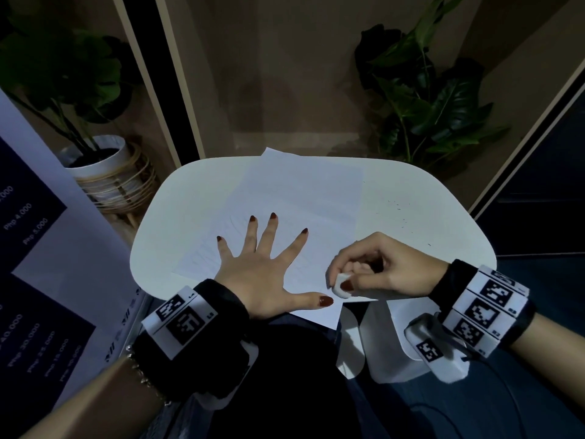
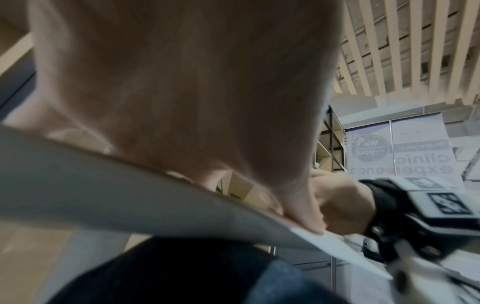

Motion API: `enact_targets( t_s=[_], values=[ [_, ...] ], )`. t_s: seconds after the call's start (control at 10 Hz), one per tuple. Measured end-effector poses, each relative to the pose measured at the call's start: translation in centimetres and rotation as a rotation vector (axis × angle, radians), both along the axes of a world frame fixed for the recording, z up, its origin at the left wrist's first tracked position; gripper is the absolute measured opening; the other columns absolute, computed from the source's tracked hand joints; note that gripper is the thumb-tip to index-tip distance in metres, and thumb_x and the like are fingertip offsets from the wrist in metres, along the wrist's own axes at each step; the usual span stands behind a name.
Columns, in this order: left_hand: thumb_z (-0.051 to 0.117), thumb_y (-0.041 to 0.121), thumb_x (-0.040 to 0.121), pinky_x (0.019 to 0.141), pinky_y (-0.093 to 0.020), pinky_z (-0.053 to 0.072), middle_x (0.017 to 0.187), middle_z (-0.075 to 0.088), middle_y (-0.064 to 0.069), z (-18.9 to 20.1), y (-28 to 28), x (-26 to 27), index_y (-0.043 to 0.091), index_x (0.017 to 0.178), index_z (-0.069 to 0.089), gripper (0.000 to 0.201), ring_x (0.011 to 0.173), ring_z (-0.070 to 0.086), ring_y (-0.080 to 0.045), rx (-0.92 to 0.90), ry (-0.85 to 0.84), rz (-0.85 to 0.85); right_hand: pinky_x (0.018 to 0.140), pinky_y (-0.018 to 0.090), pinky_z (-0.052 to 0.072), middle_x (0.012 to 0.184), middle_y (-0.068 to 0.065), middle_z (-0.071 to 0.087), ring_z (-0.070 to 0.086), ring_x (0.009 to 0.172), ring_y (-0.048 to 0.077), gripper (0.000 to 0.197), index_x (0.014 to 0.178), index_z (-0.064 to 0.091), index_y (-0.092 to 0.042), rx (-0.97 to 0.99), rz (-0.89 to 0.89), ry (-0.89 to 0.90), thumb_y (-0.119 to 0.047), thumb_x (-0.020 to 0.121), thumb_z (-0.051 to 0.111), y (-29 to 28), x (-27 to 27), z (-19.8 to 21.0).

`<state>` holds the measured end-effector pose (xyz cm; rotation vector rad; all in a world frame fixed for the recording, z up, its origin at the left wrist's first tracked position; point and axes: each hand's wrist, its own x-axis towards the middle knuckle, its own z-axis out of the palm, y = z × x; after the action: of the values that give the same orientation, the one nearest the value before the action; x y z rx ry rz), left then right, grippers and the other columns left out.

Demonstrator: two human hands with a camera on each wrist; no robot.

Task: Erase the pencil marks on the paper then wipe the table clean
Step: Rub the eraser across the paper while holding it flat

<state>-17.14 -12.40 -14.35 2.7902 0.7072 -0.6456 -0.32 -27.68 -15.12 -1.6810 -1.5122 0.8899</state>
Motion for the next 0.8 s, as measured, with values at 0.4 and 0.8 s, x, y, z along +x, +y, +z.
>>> enact_targets(
  t_s=[0.4,0.8],
  values=[
    [0.019,0.097,0.054,0.110,-0.071,-0.007,0.153,-0.041,-0.001,0.0,-0.1,-0.1,0.052,0.143,-0.028,0.111,0.142,-0.037,-0.030,0.004,-0.011,-0.001,0.067,0.023,0.040,0.084,0.017,0.068,0.052,0.069,0.028,0.010,0.094,0.075,-0.017,0.066,-0.158,0.020,-0.022,0.089,0.069,0.4,-0.3,-0.6],
    [0.020,0.097,0.055,0.111,-0.071,-0.007,0.153,-0.042,-0.001,0.1,-0.1,-0.1,0.052,0.143,-0.028,0.110,0.142,-0.036,-0.030,0.009,-0.008,-0.001,0.066,0.032,0.041,0.081,0.019,0.063,0.047,0.063,0.019,0.006,0.089,0.074,-0.020,0.177,-0.350,0.006,-0.021,0.092,0.069,0.9,-0.8,-1.3]
  ],
)
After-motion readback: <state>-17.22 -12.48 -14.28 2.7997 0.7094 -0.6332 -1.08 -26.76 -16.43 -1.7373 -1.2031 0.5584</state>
